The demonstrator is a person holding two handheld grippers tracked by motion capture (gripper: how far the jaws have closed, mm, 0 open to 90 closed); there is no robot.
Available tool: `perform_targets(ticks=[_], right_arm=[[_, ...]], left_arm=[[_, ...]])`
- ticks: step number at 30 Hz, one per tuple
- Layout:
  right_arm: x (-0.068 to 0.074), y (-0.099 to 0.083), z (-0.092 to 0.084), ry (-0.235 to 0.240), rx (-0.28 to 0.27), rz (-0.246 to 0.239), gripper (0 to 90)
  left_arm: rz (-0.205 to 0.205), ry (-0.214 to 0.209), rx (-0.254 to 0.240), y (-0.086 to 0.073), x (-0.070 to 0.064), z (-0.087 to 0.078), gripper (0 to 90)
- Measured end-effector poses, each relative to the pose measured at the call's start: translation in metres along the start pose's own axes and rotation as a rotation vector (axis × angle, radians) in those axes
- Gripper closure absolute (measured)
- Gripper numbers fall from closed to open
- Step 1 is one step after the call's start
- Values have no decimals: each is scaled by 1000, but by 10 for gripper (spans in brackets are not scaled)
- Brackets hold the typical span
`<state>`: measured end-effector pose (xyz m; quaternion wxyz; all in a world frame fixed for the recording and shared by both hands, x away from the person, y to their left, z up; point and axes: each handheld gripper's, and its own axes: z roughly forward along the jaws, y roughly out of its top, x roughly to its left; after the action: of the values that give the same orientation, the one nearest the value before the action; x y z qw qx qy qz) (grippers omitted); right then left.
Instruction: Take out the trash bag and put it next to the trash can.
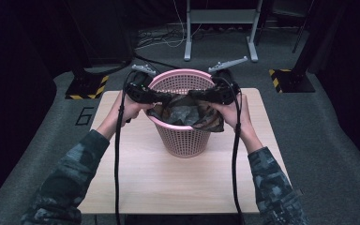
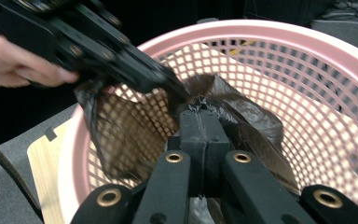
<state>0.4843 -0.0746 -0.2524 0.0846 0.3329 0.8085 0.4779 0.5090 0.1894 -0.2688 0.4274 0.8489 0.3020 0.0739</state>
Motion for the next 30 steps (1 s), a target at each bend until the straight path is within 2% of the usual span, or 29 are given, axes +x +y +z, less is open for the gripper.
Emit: perform_targets(ticks=[2, 3, 5, 9, 11, 12, 14, 18, 20, 22, 25, 27, 30], right_arm=[[4, 3, 3, 3, -4, -7, 900], [6, 4, 4, 8, -6, -10, 900], [8, 7, 6, 15, -6, -15, 900], [10, 14, 12, 44, -5, -16, 900], [10, 15, 13, 47, -5, -15, 900], [11, 19, 15, 53, -1, -16, 900], [12, 22, 16, 54, -2, -15, 900], [16, 29, 20, 60, -7, -22, 900], [18, 31, 21, 72, -18, -15, 900], [19, 33, 21, 91, -33, -4, 900], [20, 36, 22, 118, -54, 6, 900], [20, 36, 21, 116, -53, 4, 900], [15, 33, 17, 96, -57, 3, 898]], left_arm=[[9, -22, -6, 0, -2, 4, 828], [5, -53, -24, 0, -3, 6, 809], [25, -46, -27, 1, -6, 9, 790], [56, -57, -47, 5, -11, 17, 697], [63, -51, -49, 7, -12, 19, 673], [67, -58, -53, 8, -13, 20, 629], [70, -63, -59, 12, -16, 23, 596], [79, -85, -63, 16, -20, 25, 568], [80, -79, -63, 18, -22, 26, 563], [93, -82, -70, 20, -24, 27, 600], [109, -60, -77, 22, -28, 29, 769], [116, -32, -76, 23, -27, 29, 866], [84, -36, -95, 22, -20, 26, 895]])
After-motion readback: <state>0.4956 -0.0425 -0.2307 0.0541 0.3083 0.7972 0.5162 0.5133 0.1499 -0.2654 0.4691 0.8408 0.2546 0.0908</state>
